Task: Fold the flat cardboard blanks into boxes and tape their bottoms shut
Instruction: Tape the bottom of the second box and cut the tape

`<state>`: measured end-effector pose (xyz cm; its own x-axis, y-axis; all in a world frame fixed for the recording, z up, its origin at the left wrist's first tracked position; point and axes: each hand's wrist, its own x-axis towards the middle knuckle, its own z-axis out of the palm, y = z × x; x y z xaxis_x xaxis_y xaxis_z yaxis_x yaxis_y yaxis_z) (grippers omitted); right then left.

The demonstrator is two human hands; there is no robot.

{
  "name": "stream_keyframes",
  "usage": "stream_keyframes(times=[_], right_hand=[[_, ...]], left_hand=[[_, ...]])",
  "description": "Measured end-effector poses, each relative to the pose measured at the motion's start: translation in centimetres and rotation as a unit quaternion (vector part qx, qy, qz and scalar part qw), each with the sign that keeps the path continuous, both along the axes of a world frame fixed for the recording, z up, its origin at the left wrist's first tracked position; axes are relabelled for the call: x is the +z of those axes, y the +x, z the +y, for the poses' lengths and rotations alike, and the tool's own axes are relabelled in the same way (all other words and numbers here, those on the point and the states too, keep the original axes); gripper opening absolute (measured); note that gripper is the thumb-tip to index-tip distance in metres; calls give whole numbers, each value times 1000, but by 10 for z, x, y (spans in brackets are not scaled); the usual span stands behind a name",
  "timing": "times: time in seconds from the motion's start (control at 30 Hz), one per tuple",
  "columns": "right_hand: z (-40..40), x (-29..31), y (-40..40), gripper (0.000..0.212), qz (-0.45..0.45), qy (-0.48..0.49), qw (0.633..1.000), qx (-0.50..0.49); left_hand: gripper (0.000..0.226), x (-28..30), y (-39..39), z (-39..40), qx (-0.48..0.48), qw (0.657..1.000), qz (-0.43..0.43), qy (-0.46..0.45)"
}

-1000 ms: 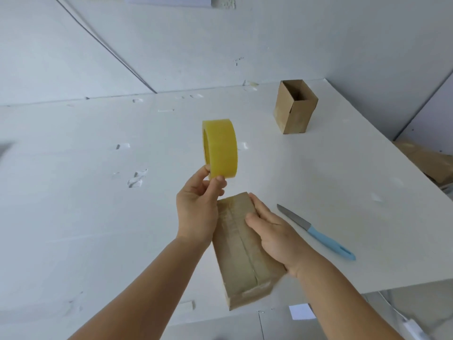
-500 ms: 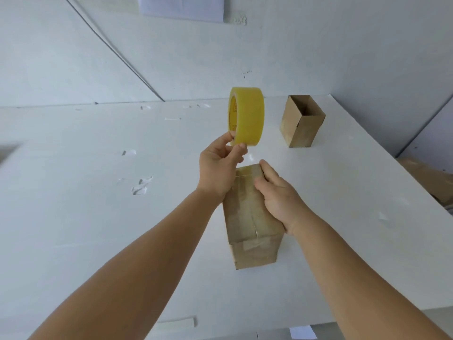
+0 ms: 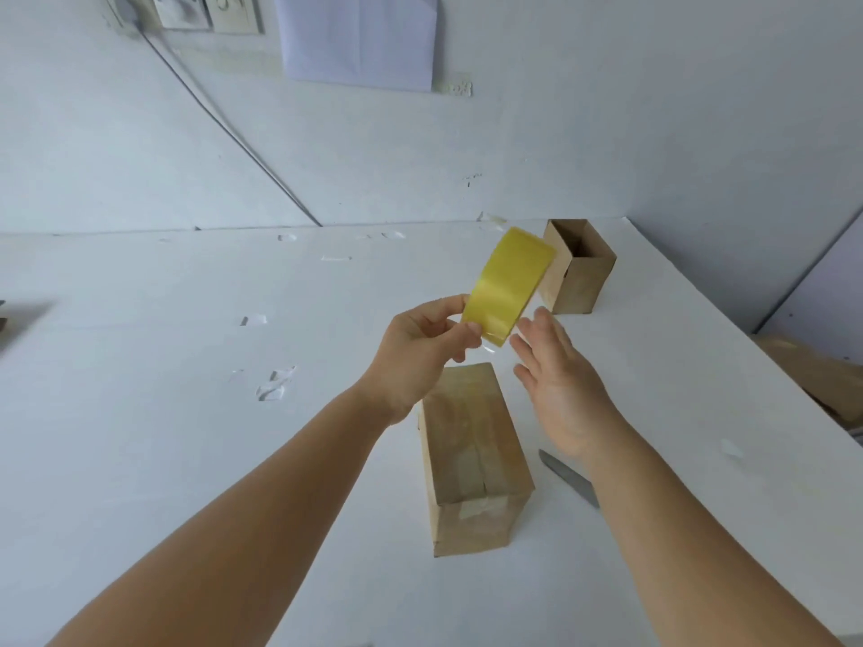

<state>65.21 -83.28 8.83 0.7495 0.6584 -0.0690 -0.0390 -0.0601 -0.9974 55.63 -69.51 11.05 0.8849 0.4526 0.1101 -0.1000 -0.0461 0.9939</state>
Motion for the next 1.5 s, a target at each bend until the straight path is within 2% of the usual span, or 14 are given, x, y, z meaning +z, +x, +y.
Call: stream_keyframes(times=[0.1,0.2,0.37,0.43,0.53,0.67,0.87,0.93,1.0,1.07,1.17,1.23,1.3,1.5], right_hand=[[-8,15,5,101,86,133,987,14],[-19,22,7,105,116,160,980,3],[-36,28,6,116,148,197,968,53],[-41,30,4,114,150,213,963,66],[-45,29,0,96,143,236,959,62],[-48,27,-5,82,114,239,961,85],[-54,35,-6,99,78,206,971,98],[-55,35,-7,92,67,193,975,89],[-56,34,-9,85,53,170,981,77],[-59,35,-8,65,20,147,987,62],[-76,40,3,31,-131,52,990,32],[-88,42,13,35,-238,-53,969,35],[-93,42,17,40,-291,-141,945,51],[-95,30,14,28,-332,-254,905,80]], left_hand=[[18,9,-13,-9,-72,997,33,-10],[14,17,-23,-16,-114,988,102,-7],[27,19,-35,-24,-124,976,176,-16],[23,19,-38,-27,-123,973,189,-49],[11,22,-43,-29,-123,966,213,-75],[12,24,-49,-32,-135,959,237,-73],[6,19,-56,-39,-104,960,239,-104],[7,19,-59,-43,-74,963,237,-103],[6,19,-61,-46,-40,968,245,-43],[3,21,-65,-45,-9,967,254,15],[15,25,-78,-29,27,958,279,58],[18,25,-88,-19,38,952,297,70],[19,22,-91,-14,29,942,321,91],[20,11,-91,-12,8,920,369,129]])
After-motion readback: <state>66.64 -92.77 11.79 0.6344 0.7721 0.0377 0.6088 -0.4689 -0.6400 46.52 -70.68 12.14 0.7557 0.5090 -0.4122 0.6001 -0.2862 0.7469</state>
